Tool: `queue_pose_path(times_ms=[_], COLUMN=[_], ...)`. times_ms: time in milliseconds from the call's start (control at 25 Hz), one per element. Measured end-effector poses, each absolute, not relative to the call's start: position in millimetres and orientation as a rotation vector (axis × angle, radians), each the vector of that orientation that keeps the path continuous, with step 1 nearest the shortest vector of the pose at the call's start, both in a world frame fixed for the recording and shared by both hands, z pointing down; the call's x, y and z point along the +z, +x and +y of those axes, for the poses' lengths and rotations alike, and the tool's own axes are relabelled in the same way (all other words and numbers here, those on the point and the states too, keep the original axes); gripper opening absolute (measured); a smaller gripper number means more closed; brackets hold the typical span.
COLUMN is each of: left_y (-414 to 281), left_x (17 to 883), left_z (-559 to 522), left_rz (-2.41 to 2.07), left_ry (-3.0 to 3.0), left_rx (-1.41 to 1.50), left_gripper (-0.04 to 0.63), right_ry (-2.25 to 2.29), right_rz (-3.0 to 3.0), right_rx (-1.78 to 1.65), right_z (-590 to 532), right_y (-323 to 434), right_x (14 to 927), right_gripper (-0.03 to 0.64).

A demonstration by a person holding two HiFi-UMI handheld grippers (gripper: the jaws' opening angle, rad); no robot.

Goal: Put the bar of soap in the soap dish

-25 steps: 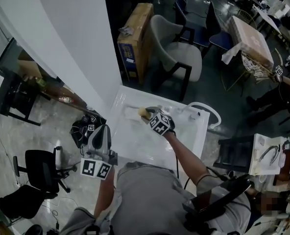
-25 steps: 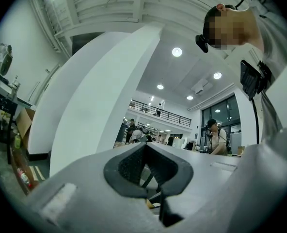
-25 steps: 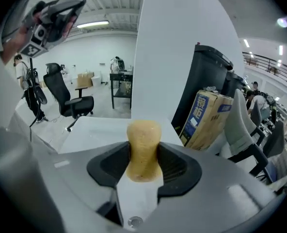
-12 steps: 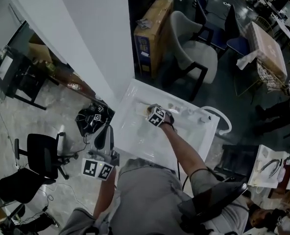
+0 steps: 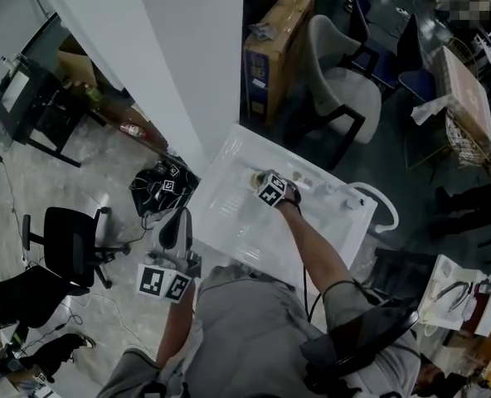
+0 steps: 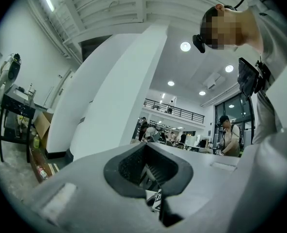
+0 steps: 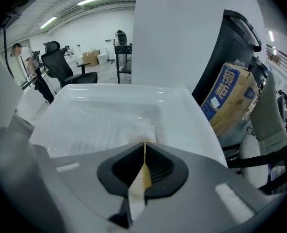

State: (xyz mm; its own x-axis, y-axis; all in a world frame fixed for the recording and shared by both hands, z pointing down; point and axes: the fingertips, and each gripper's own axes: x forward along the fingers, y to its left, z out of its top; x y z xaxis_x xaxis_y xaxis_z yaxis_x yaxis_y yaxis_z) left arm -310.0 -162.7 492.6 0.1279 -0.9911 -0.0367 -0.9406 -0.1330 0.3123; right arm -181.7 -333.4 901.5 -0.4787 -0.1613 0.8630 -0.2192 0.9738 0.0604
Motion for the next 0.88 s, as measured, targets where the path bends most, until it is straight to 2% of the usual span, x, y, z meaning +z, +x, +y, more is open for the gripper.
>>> queue_pose_path(times_ms=[320,400,600,880], left_y=[-305,-305,-300,-265], left_x=[495,493,490,473], left_z=[-162,-163,-173,-204], left_rz=[-1.881,-1.873,-1.840,-1.699], left_ry=[2.196,2.203,2.226,2.364], left_rx=[-0.356,-0.365,-0.381,-0.406], left_gripper=[-0.006,-0.006,-0.006,-0.006], right_ry=[0.358,0.427,0.598,0.876], right_rz=[-2.132,-2.186,-2.348,-2.542], right_rx=[0.134,0.163,0.209,0.247], right_z=[-339,-345,-362,-363], right_y=[-180,-178,-172,-124], right_x=[887,872,810,705], right_gripper=[0.018,0.041,0.100,0.155])
